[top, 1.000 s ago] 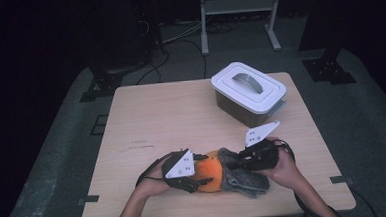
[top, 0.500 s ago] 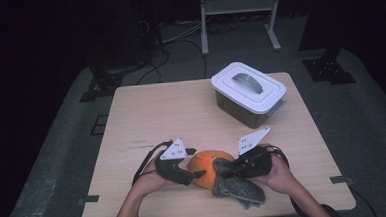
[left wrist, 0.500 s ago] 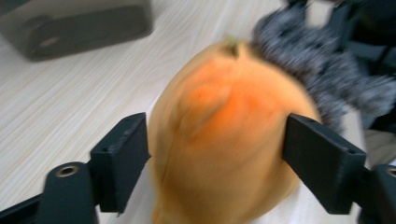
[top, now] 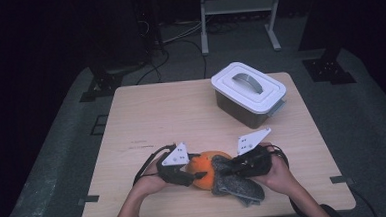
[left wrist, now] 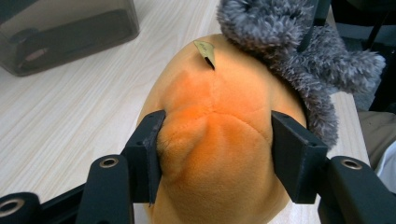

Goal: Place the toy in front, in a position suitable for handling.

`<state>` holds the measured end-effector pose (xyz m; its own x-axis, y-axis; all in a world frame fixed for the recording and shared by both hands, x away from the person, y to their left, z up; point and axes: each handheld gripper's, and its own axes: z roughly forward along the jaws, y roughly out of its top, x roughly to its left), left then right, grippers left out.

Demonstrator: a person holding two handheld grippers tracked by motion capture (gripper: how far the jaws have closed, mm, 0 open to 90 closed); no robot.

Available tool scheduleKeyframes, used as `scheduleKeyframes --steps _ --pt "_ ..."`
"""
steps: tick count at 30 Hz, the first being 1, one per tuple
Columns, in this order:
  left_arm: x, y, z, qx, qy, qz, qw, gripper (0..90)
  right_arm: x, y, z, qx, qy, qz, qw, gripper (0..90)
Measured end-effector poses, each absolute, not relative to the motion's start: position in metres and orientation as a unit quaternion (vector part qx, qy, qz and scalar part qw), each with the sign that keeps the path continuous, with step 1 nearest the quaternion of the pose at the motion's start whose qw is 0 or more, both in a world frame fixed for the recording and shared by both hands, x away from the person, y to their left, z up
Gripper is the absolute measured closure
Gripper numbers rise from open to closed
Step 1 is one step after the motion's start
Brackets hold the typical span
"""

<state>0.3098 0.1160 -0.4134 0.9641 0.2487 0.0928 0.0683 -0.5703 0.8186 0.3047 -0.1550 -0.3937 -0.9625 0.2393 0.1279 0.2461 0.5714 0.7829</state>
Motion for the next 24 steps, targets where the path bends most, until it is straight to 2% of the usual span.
scheduleKeyframes --steps 5,12,16,24 --pt "0.312 0.124 -0.417 0.876 0.1 0.094 0.462 41.1 0.308 -0.169 -0.4 -0.155 -0.892 -0.425 0.005 77.0" --pt "0.31 0.124 -0.42 0.874 0.075 0.095 0.471 39.0 0.317 -0.185 -0.392 -0.184 -0.867 -0.464 -0.014 76.7" --pt "0.313 0.127 -0.421 0.871 0.088 0.085 0.476 34.4 0.319 -0.179 -0.405 -0.181 -0.877 -0.444 0.012 76.0" --pt "0.316 0.131 -0.422 0.869 0.092 0.08 0.48 34.5 0.325 -0.193 -0.414 -0.199 -0.887 -0.417 0.024 75.7"
